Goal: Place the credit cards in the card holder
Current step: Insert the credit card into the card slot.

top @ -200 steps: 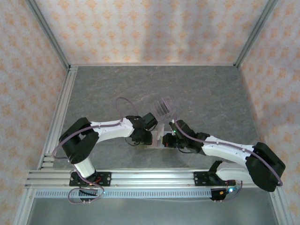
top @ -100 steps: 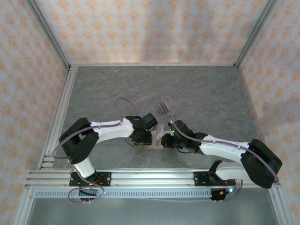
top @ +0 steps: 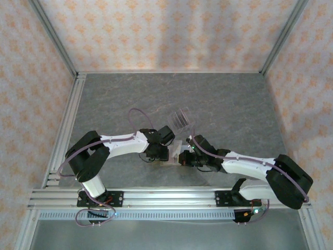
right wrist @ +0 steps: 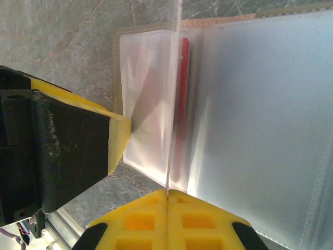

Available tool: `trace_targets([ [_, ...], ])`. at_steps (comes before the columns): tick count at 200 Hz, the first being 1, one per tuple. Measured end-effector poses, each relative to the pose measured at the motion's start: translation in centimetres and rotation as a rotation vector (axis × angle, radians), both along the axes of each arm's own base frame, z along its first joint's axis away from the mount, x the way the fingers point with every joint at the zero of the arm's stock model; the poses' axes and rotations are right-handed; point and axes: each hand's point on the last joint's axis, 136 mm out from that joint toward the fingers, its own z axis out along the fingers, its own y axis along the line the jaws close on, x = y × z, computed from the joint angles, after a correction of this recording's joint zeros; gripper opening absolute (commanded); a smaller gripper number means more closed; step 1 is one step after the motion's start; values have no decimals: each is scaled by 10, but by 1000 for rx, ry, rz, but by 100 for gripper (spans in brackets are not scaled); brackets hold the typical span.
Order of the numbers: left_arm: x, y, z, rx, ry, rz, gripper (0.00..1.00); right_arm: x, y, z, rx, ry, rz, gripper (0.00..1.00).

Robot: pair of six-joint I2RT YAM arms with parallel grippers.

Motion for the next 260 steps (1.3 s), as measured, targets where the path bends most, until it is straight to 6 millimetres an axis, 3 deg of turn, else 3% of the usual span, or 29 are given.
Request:
trace_targets([
  [70,0,0,0,0,0,0,42,-10,-1,-9,-1,45,26,0],
  [125,0,0,0,0,-1,0,42,-22,-3,-29,-70,129,74,0],
  [218,-2,7,2,0,-19,3,42,-16,-2,-22,-83,162,107,0],
  [260,1,6,19,-26,-58,6,43,-17,-4,-21,-84,188,113,0],
])
